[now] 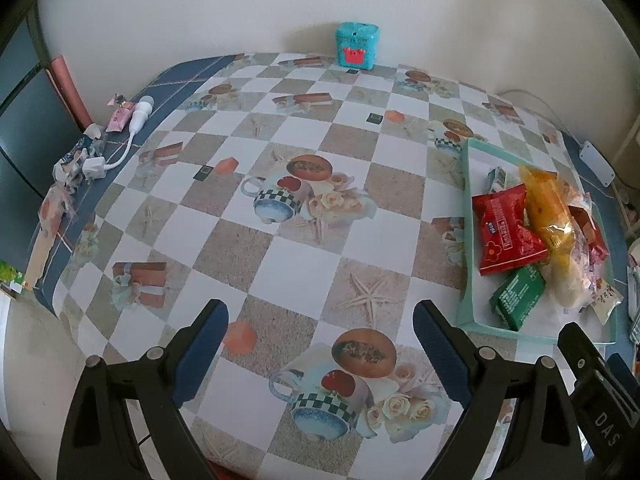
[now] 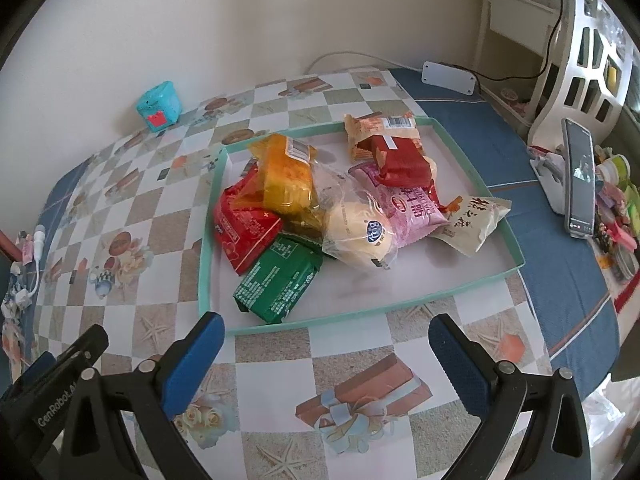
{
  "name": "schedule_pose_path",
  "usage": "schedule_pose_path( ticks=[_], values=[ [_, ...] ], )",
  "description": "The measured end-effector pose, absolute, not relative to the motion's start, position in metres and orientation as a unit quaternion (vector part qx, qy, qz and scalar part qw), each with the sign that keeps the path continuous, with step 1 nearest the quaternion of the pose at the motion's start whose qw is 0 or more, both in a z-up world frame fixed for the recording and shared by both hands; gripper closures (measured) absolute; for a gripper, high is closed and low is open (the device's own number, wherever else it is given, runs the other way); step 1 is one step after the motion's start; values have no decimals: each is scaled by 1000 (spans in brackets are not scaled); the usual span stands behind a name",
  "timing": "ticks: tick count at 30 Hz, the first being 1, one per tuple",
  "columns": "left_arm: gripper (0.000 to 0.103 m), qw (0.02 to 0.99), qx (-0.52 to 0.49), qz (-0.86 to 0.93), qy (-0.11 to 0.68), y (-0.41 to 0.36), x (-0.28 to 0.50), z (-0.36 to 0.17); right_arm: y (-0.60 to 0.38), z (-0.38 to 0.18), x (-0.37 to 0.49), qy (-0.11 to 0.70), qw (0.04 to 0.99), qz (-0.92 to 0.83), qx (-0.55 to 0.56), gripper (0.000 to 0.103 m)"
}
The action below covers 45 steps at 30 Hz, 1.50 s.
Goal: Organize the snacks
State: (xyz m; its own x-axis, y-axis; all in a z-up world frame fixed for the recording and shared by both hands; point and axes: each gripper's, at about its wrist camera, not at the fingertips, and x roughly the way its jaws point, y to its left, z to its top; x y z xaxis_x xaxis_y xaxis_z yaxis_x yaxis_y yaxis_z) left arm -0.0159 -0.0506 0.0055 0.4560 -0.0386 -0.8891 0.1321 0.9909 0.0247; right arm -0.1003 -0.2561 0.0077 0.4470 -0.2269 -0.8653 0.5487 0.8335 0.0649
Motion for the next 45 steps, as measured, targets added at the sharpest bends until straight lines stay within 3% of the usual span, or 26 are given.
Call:
schedule_pose_path(
  ticks=[45],
  values=[
    [9, 832, 56, -33, 551, -44, -2, -8, -252, -5, -90, 493, 823, -231, 163, 0]
  ],
)
